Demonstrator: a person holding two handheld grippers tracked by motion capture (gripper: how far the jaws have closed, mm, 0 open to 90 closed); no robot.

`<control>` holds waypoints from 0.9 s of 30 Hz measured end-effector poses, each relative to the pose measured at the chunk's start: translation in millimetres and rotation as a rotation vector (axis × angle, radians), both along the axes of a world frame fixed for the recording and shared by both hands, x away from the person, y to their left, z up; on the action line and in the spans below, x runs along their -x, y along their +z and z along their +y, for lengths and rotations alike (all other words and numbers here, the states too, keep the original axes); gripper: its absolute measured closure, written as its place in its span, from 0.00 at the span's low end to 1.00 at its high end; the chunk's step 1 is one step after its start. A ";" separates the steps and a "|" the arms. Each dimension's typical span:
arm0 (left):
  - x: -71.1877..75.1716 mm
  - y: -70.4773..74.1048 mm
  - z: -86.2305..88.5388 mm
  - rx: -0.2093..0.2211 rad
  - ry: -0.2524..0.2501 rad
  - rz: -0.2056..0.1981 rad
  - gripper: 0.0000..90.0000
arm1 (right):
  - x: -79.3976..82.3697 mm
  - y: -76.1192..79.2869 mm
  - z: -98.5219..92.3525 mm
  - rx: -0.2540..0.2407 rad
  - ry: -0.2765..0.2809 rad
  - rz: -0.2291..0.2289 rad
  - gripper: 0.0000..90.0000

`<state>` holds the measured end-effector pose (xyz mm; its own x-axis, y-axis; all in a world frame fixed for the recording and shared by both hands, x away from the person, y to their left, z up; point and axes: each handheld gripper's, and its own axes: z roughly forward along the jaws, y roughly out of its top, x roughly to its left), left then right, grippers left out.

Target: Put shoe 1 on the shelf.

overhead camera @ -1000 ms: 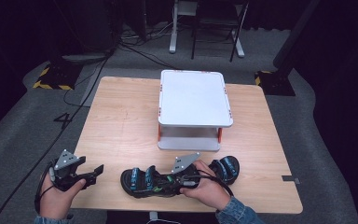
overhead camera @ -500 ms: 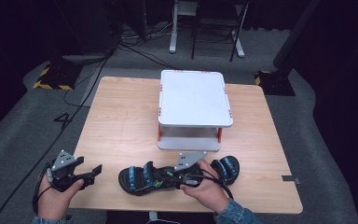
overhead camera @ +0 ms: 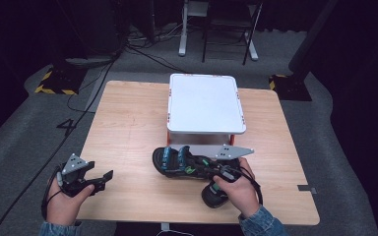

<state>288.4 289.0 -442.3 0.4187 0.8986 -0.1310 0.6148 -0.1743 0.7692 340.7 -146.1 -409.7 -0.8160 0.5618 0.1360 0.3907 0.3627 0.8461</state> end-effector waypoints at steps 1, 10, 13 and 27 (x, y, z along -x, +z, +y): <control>-1.1 -0.1 -0.5 -0.005 -0.005 -0.001 0.25 | 0.0 0.0 0.0 0.000 0.000 0.000 0.88; -7.9 2.1 -4.3 0.004 -0.009 -0.007 0.25 | -23.1 0.2 -25.8 0.009 -0.174 -0.013 0.89; -10.3 1.5 -6.0 0.003 -0.018 -0.003 0.25 | -33.6 -1.0 -27.3 0.033 -0.215 -0.009 0.89; -14.0 1.6 -8.3 0.010 -0.032 -0.003 0.25 | -63.0 -15.9 -21.8 0.056 -0.406 0.043 0.88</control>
